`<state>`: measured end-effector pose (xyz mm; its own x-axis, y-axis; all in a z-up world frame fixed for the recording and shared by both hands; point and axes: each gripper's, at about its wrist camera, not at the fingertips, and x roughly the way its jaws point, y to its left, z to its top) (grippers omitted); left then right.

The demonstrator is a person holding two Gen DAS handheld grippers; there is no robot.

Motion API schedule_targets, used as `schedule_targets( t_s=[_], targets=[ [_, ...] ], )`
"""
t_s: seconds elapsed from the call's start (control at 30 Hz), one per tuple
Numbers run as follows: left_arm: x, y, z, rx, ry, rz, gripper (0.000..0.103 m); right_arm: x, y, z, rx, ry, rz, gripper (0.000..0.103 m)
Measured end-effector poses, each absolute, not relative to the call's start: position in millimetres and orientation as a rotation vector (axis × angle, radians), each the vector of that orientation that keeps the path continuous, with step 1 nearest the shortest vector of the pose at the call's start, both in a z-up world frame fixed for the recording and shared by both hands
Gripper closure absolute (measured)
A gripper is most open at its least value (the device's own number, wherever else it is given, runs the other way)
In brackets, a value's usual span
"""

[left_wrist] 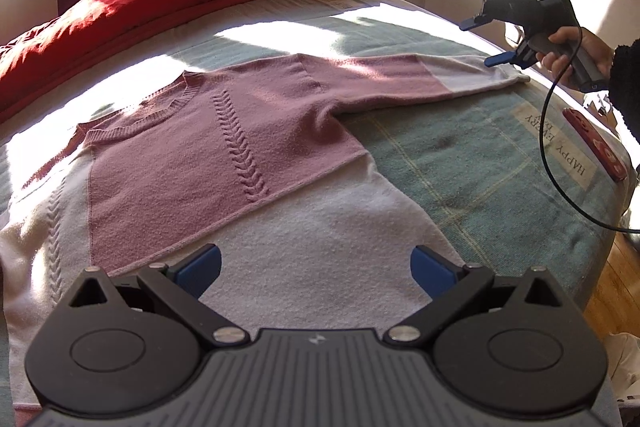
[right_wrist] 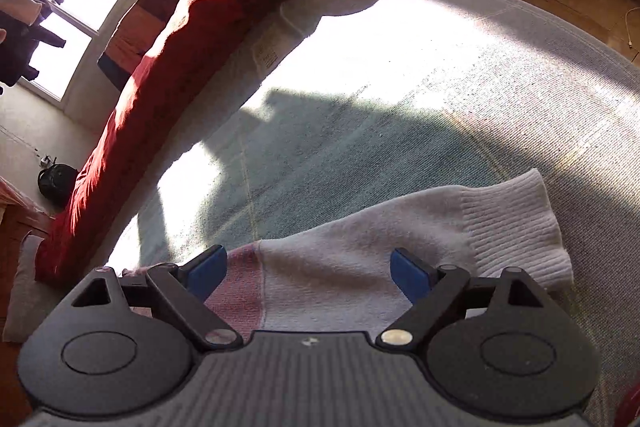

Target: Fold clothes

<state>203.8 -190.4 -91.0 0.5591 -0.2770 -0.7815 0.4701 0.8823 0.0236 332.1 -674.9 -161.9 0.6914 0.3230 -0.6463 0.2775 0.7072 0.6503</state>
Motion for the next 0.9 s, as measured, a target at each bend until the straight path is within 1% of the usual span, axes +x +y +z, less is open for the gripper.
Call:
schedule_targets(
  t_s=[0.13, 0.27, 0.4, 0.47, 0.5, 0.6, 0.67, 0.73, 0.9],
  targets=[
    [205, -188, -91, 0.246, 0.871, -0.44, 0.003, 361, -633, -158, 0.791, 0.845, 0.172, 0.011],
    [208, -183, -93, 0.239, 0.881, -0.419, 0.003, 388, -609, -171, 0.676, 0.924, 0.131, 0.011],
    [209, -179, -93, 0.237, 0.88, -0.409, 0.003, 389, -626, -168, 0.653, 0.854, -0.024, 0.011],
    [210, -178, -93, 0.233, 0.878, -0.408, 0.003, 381, -639, -161, 0.691, 0.818, -0.072, 0.009],
    [210, -177, -93, 0.23, 0.876, -0.409, 0.003, 377, -644, -159, 0.718, 0.818, -0.06, 0.007],
    [212, -179, -96, 0.224, 0.881, -0.413, 0.003, 360, -655, -161, 0.754, 0.858, -0.011, 0.006],
    [212, -181, -97, 0.227, 0.885, -0.42, 0.003, 351, -662, -168, 0.726, 0.907, -0.048, 0.005],
    [210, -184, -97, 0.236, 0.883, -0.43, 0.003, 338, -677, -171, 0.704, 0.883, -0.118, 0.006],
    [206, -190, -91, 0.249, 0.869, -0.442, 0.003, 319, -705, -160, 0.76, 0.81, -0.277, 0.004]
  ],
)
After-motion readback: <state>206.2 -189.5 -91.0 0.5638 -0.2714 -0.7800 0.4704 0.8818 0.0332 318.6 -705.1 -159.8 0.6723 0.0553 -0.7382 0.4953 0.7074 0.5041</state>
